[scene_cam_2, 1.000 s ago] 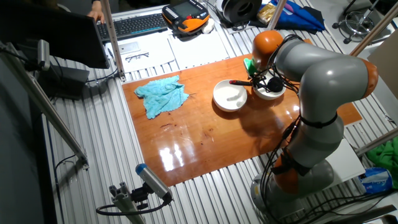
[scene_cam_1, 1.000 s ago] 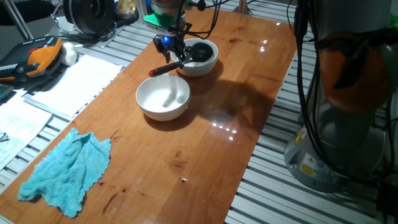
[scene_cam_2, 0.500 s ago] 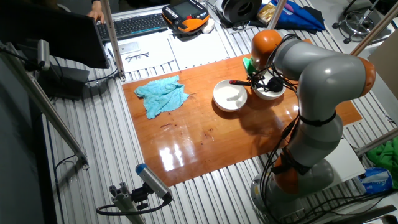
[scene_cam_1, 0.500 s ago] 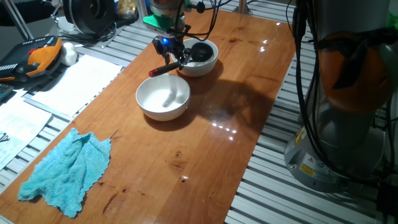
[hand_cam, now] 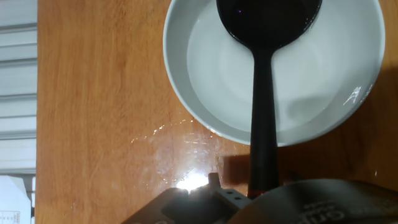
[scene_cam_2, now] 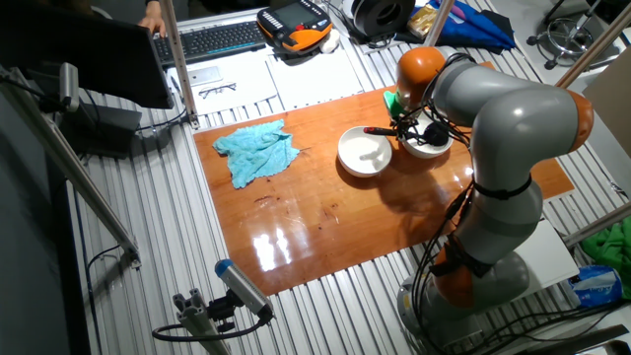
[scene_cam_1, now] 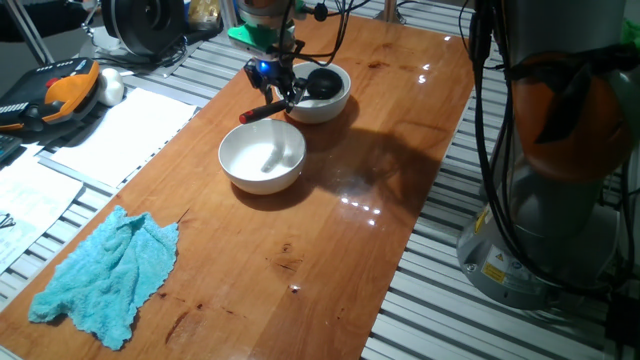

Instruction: Scoop water with a large spoon from one bowl to another

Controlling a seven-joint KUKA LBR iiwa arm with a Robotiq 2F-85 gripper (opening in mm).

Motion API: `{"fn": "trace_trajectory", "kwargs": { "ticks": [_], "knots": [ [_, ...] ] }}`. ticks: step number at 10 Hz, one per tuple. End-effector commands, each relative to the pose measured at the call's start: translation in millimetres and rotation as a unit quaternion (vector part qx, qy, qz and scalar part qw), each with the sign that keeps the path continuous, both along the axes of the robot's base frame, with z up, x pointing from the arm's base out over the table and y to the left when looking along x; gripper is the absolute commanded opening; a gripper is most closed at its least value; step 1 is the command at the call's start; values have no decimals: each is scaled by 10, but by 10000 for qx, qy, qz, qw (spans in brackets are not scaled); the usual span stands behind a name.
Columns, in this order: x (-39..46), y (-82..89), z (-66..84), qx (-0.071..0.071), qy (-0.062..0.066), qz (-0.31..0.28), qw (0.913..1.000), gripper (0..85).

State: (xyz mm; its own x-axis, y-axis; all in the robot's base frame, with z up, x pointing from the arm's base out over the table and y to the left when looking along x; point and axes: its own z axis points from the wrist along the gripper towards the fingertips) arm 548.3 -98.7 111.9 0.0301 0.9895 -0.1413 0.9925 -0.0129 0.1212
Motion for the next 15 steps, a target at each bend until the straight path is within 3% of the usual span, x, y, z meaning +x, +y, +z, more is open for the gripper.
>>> {"fn": "trace_trajectory", "kwargs": {
  "ticks": [1,6,7,10,15],
  "knots": [
    [1,2,-2,0,-2,0,10000,340],
    [0,14,-13,-19,-36,36,10000,340],
    [-7,9,-11,-21,-72,56,10000,0],
    [-11,2,30,-26,-58,93,9999,0],
    [-31,-5,119,151,47,78,9998,0]
  ]
}}
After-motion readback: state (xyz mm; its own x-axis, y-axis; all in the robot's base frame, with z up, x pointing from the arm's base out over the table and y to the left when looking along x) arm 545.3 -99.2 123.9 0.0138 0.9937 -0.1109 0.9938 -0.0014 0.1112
